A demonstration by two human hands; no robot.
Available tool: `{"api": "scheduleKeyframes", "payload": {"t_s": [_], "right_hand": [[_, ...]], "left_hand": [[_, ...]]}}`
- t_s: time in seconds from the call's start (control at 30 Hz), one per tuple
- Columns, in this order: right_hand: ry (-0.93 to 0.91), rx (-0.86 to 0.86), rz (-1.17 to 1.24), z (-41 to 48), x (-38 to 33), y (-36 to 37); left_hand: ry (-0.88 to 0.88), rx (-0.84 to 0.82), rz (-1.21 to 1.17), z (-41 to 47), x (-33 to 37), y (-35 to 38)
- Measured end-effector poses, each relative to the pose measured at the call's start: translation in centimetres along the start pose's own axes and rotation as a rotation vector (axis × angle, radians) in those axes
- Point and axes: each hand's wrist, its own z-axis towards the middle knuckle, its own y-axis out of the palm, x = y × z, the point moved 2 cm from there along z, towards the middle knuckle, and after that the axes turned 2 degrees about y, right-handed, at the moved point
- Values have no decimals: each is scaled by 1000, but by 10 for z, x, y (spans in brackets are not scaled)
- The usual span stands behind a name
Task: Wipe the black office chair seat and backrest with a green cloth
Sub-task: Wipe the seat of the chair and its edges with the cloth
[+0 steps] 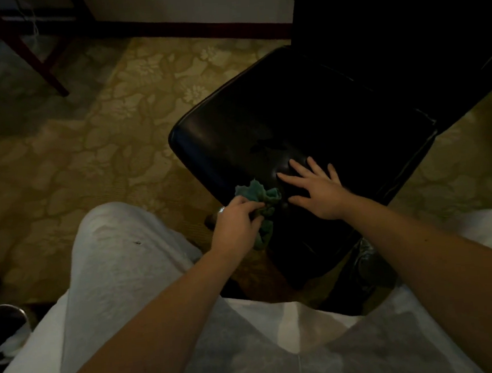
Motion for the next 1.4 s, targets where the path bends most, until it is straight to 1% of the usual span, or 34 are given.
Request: {"api": "scheduleKeyframes", "payload": {"t_s": [0.17, 0.33, 0.4, 0.53, 0.67, 0.77, 0.83, 0.97, 1.1, 1.27, 1.4], "right_hand": [[0, -3, 23, 0, 0, -1], [-6, 27, 33, 2, -3, 3], [-4, 22, 47, 4, -5, 3], [16, 28, 31, 7, -10, 4], [34, 31, 21, 6, -12, 4], [41, 28, 5, 4, -15, 1], [47, 23, 7, 4, -16, 1], [44, 18, 24, 6, -19, 1], [58, 10, 37, 11, -25, 3], [120, 3, -21, 14, -36, 2], [124, -3, -40, 17, -39, 1]], "left_hand": [[36, -10, 66, 12, -5, -9], [11, 94, 100, 28, -11, -26], [-9, 106, 105, 34, -13, -31], [-36, 61, 48, 24, -13, -24], [-15, 2, -2, 9, -8, -9], [37, -23, 53, 17, -7, -15], [62, -2, 117, 24, -7, -22], [7, 79, 93, 30, -10, -27], [-68, 109, 33, 31, -14, -30], [-110, 72, -12, 21, -18, -26], [-91, 17, -39, 8, -17, -17]]}}
